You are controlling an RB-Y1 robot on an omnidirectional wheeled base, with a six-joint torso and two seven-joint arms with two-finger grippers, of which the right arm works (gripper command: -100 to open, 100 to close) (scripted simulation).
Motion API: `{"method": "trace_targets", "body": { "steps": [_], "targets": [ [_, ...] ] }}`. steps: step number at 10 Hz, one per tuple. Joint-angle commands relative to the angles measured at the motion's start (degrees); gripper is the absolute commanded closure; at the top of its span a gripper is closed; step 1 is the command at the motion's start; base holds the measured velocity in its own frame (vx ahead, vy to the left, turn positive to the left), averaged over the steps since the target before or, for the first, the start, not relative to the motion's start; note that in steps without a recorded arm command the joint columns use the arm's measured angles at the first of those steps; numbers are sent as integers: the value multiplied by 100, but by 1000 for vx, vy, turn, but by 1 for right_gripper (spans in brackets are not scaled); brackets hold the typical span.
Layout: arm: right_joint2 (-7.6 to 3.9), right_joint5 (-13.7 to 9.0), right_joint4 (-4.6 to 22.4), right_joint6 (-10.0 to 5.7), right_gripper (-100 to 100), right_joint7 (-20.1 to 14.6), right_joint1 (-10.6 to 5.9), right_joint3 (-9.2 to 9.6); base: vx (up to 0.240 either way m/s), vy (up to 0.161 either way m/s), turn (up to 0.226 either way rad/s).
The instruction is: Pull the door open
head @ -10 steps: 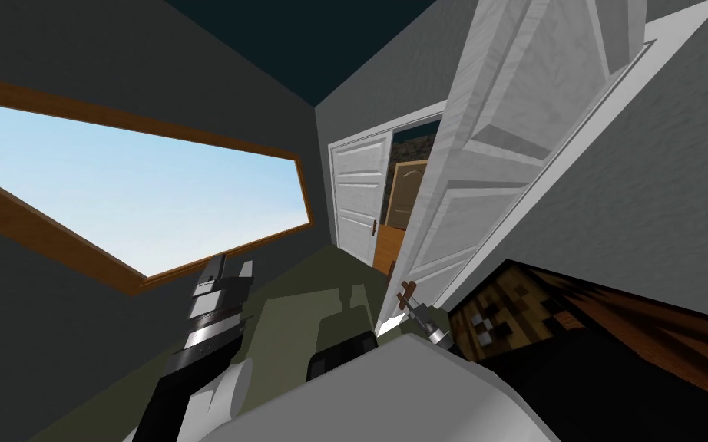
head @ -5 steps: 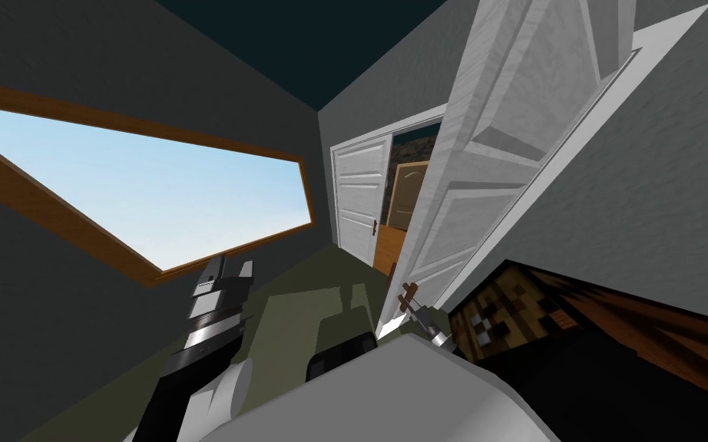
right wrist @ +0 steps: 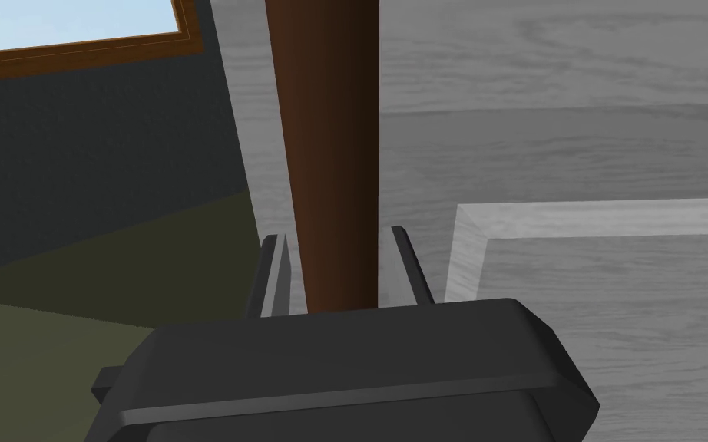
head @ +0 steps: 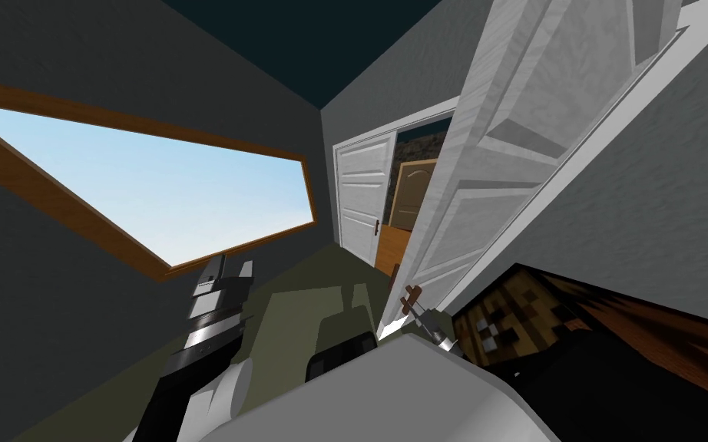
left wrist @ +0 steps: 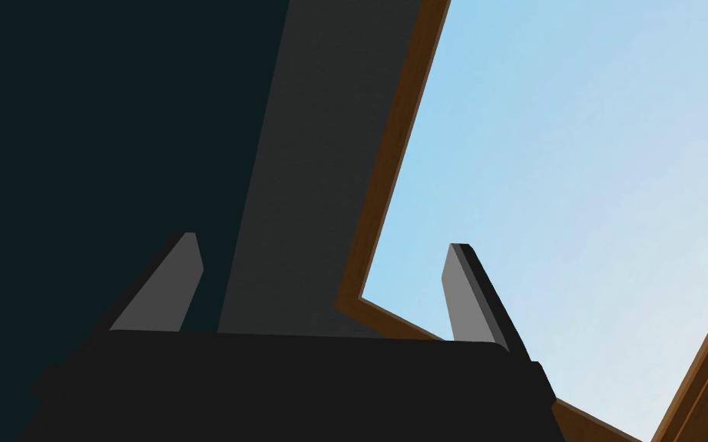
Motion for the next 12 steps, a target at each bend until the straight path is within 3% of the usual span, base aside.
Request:
{"method": "trace_targets", "body": {
  "steps": [1,2,4,5,8,10,11,12],
  "targets": [
    [129,77,175,-198,100,-58,0,120,-16,-1,50],
    [167,98,325,-329,100,-109,-16,157,-17,-4,31],
    [167,98,325,-329,100,-109,-16,157,-13,-1,0],
    [204,119,476,-461,100,-159,-31,193,-4,-4,29],
    [204,119,476,-461,100,-159,-31,193,-4,-3,4],
    [273,160,773,-725,100,-256,-55,265,-20,-7,32],
    [273,160,773,-725,100,-256,-55,265,-20,-12,6],
    [303,179,915,-853,100,-302,-62,298,-20,-12,21]
  ]
}}
